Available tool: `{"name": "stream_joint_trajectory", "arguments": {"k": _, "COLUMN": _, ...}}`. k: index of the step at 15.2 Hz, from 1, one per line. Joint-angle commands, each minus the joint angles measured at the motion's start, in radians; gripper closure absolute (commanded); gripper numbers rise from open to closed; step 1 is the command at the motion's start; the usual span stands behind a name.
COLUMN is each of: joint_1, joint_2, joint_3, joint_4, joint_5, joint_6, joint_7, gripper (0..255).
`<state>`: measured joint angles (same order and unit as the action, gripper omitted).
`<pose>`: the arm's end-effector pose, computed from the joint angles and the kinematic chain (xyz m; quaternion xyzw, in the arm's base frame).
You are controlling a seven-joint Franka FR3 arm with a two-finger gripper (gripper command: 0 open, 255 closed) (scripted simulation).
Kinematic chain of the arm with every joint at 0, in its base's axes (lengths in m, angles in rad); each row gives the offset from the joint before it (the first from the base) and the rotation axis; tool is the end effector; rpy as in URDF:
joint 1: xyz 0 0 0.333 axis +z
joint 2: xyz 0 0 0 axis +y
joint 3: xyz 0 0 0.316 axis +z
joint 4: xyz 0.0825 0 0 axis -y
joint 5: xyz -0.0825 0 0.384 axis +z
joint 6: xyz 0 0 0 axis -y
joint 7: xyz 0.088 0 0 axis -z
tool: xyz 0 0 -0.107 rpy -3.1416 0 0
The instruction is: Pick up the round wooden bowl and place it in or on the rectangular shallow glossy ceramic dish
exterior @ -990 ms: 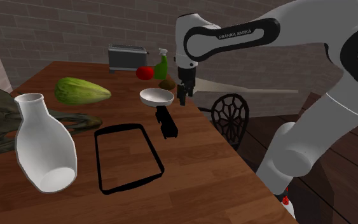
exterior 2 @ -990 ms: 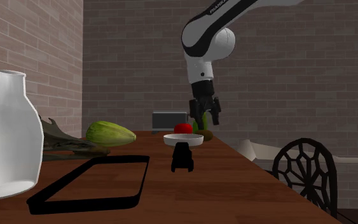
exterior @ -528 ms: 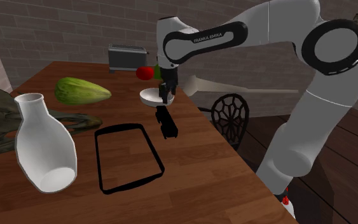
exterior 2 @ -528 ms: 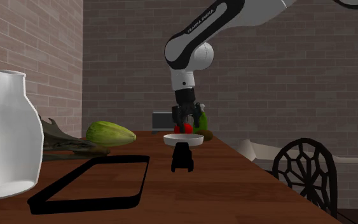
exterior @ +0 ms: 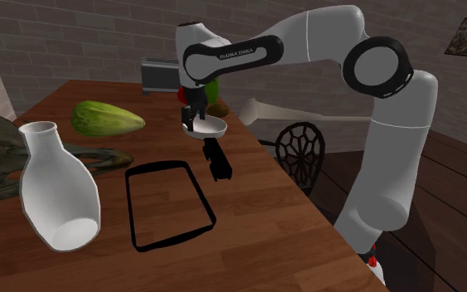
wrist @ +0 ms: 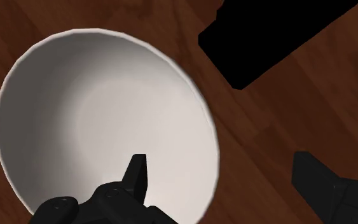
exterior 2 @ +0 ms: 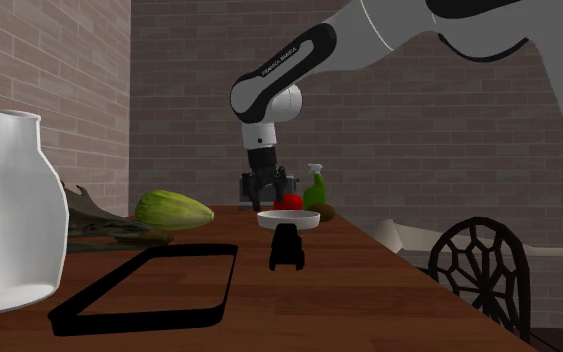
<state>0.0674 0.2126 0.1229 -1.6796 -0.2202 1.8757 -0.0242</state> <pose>0.6171 0.0966 0.4752 0.9860 0.1388 0.0005 0.0920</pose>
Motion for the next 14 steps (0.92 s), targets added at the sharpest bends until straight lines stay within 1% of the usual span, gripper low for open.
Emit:
{"name": "stream_joint_trajectory", "arguments": {"k": 1, "joint_1": 0.003, "joint_2": 0.024, "joint_3": 0.001, "joint_4": 0.016, "joint_5": -0.006, "joint_6": 0.011, "joint_7": 0.004, "gripper": 0}}
{"name": "stream_joint_trajectory", "arguments": {"k": 7, "joint_1": -0.004, "joint_2": 0.041, "joint_3": -0.005, "joint_4": -0.047, "joint_5": -0.014, "joint_6": 0.092, "joint_7": 0.010, "gripper": 0}}
{"name": "stream_joint_trajectory", "arguments": {"k": 14, "joint_1": -0.004, "joint_2": 0.041, "joint_3": -0.005, "joint_4": -0.047, "joint_5": -0.014, "joint_6": 0.092, "joint_7": 0.010, "gripper": 0}}
